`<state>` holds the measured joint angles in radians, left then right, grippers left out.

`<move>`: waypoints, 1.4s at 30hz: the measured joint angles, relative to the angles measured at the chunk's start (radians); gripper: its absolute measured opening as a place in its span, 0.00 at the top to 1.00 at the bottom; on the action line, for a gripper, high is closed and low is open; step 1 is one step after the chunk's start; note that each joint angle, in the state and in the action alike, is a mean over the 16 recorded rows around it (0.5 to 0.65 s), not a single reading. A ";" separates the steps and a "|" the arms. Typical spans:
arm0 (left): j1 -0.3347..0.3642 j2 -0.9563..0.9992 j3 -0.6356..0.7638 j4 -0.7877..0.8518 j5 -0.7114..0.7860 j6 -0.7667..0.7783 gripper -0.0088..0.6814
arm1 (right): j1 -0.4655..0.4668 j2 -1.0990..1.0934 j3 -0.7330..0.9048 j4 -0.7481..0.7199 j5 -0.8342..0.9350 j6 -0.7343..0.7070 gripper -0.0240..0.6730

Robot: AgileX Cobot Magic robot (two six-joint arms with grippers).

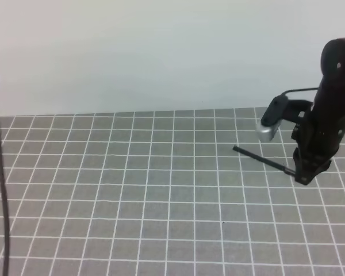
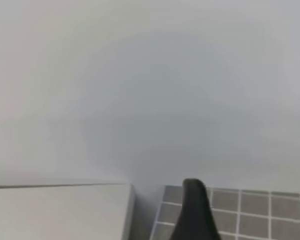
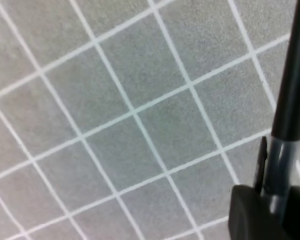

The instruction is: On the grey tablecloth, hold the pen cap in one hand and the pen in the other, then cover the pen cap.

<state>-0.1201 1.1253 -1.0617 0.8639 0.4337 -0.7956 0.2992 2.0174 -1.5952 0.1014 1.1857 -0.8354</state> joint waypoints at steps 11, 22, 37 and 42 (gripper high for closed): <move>0.052 -0.156 0.002 -0.018 -0.001 -0.009 0.31 | 0.007 0.093 0.000 0.021 -0.014 -0.150 0.87; 0.053 -0.440 0.185 -0.191 -0.072 -0.059 0.31 | 0.009 0.131 0.000 0.015 -0.012 -0.159 0.55; 0.053 -0.984 0.739 -0.276 -0.202 -0.073 0.31 | 0.011 0.021 -0.099 -0.024 0.077 0.045 0.54; 0.053 -1.075 0.861 -0.244 -0.208 -0.072 0.31 | 0.010 -0.078 -0.186 0.026 0.110 0.178 0.70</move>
<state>-0.0673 0.0500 -0.2009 0.6198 0.2259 -0.8677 0.3096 1.9390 -1.7810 0.1271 1.2958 -0.6571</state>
